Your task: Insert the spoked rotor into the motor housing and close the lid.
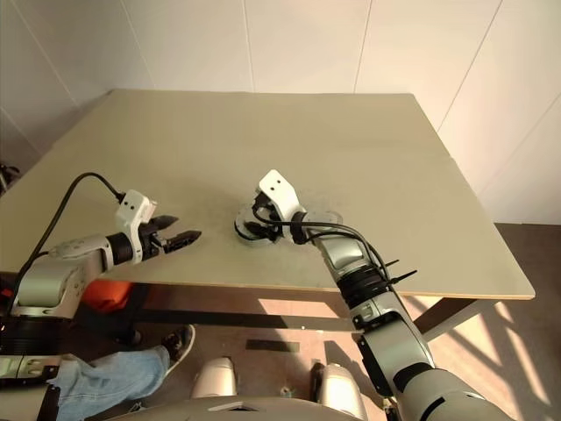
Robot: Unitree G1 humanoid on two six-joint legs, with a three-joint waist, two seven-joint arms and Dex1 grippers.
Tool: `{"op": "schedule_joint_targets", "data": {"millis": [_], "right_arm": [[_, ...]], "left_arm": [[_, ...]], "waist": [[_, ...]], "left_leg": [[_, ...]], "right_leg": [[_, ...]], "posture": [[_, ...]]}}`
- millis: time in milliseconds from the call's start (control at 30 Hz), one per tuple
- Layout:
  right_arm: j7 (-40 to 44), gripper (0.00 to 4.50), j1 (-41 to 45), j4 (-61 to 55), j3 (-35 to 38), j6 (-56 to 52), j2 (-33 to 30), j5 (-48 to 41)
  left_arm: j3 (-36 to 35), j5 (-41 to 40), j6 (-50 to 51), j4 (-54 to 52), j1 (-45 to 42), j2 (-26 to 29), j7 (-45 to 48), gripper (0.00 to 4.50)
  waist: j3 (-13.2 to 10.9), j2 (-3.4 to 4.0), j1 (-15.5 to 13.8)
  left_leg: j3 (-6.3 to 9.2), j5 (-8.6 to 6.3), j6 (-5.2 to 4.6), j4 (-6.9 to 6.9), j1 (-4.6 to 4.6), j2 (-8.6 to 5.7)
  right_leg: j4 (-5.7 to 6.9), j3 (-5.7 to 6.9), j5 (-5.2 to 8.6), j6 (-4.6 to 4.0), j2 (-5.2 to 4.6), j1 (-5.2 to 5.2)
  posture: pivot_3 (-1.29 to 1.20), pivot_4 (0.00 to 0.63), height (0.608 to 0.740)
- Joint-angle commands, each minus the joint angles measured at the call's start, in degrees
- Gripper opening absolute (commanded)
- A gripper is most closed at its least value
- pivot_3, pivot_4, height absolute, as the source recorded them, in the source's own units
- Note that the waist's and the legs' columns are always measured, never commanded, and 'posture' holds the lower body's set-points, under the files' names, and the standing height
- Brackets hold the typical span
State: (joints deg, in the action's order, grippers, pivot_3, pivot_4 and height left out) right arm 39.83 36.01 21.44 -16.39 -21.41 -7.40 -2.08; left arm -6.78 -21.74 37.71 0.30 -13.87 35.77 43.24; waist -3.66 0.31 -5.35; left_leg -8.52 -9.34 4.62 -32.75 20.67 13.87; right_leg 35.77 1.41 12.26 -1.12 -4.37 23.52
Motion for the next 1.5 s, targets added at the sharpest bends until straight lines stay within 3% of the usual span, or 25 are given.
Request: {"op": "schedule_joint_targets", "data": {"millis": [33, 567, 1500], "right_arm": [[0.47, 3.03, 0.25, -1.77, 0.89, 1.20, -0.41, -0.54], [5.13, 3.03, -0.93, -5.16, 0.73, 1.74, -1.17, -2.04], [2.88, 3.03, 0.67, 0.58, 0.46, 1.64, -0.58, -0.09]], "left_arm": [[-1.25, -0.11, -1.53, 0.24, -1.63, 0.56, -0.02, 4.50], [-0.53, 0.36, -2.36, 1.52, -1.98, 0.40, 0.29, 4.50], [-0.48, 0.32, -2.07, 0.08, -0.71, 0.07, -0.38, 4.50]], "waist": [[0.00, 0.00, -0.01], [0.00, 0.00, -0.07], [0.00, 0.00, -0.06]], "left_leg": [[0.00, 0.00, 0.00, 0.00, -0.02, 0.00], [0.00, -0.03, -0.06, 0.00, -0.05, 0.00], [0.00, -0.03, -0.05, 0.00, -0.32, 0.00]], "right_leg": [[0.00, 0.00, 0.00, 0.00, 0.00, -0.02], [-0.05, 0.01, 0.00, 0.00, 0.00, -0.09], [-0.03, 0.00, 0.01, 0.00, 0.00, -0.32]], "posture": [[0.00, 0.000, 0.740], [0.00, 0.000, 0.740], [0.00, 0.000, 0.740]]}}
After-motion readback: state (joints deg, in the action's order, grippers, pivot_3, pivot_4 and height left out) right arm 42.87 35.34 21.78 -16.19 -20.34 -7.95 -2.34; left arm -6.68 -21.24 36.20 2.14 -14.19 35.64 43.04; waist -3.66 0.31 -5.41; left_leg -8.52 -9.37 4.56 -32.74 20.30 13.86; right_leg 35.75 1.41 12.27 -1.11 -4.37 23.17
